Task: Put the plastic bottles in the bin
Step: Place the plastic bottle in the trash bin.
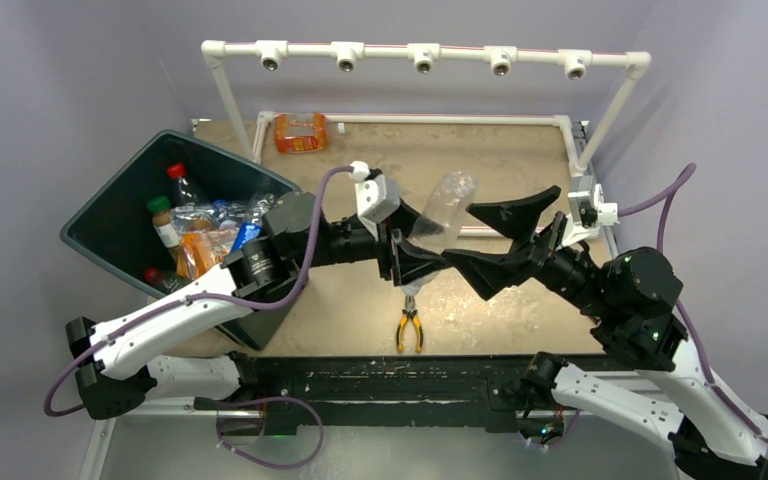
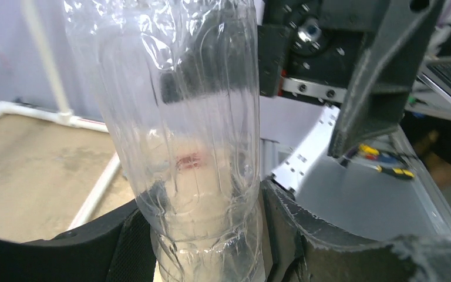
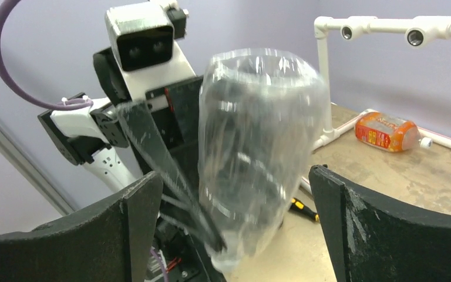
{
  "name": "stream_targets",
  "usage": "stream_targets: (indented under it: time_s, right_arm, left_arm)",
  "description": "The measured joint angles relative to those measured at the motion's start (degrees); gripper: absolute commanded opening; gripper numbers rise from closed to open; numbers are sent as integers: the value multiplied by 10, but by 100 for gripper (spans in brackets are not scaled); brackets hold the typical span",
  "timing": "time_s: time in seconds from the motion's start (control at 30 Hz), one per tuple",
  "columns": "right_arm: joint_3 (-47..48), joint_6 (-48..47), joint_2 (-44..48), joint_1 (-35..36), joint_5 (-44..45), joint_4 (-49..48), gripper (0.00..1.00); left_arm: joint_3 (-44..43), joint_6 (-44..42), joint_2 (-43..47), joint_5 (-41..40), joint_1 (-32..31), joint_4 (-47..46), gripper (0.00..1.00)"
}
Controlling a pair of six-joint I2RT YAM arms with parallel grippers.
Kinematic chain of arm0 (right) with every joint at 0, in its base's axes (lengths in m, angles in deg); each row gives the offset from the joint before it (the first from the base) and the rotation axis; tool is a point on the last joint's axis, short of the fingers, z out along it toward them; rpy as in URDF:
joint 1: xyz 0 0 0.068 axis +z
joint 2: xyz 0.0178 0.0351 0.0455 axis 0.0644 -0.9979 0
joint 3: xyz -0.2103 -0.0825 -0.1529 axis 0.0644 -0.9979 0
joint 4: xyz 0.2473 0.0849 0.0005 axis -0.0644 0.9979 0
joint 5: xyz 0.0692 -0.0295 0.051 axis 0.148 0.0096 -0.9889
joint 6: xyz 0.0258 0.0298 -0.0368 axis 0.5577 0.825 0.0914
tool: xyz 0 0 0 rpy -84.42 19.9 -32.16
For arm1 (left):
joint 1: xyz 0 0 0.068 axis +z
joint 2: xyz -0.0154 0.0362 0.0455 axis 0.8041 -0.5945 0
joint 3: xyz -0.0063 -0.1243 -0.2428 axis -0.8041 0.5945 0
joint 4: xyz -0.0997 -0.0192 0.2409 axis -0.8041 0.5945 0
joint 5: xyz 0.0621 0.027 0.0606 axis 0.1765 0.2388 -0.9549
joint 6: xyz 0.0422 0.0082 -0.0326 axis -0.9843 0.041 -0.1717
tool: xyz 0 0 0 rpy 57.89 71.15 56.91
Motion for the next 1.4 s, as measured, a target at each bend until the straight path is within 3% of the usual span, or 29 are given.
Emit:
stream_targets:
  time_s: [0.13,0.27,0.47,0.57,0.67,0.73,0.83,0.93,1.27,1.4]
  right_arm:
    - [11,6,13,0,0,25,99]
    - [11,9,42,0,12,29,99]
    - [-30,12,67,0,43,14,99]
    - [-60,14,63,0,54,12,99]
    - [-87,17,53,0,62,10,99]
    - [-99,20,44,0,66,7,99]
    - [-114,23,32,0,67,-8,99]
    - [-132,28,21,0,68,-28,99]
    - [-221,49,-38,0,110,-122,99]
    - [-246,66,-60,0,123,-149,99]
  left_arm:
    - [-17,-3,30,-102,0,27,0]
    - [-106,-24,42,-252,-1,96,0]
    - [-301,-111,11,-592,-1,197,0]
    - [-314,-198,4,-755,0,184,0]
    - [-262,-302,6,-873,21,123,0]
    - [-252,-306,-6,-892,78,149,0]
    - [-257,-247,-44,-850,225,236,0]
    - [-236,-200,-60,-826,331,293,0]
    - [-124,-103,35,-833,407,312,0]
    - [-69,-68,77,-851,416,315,15]
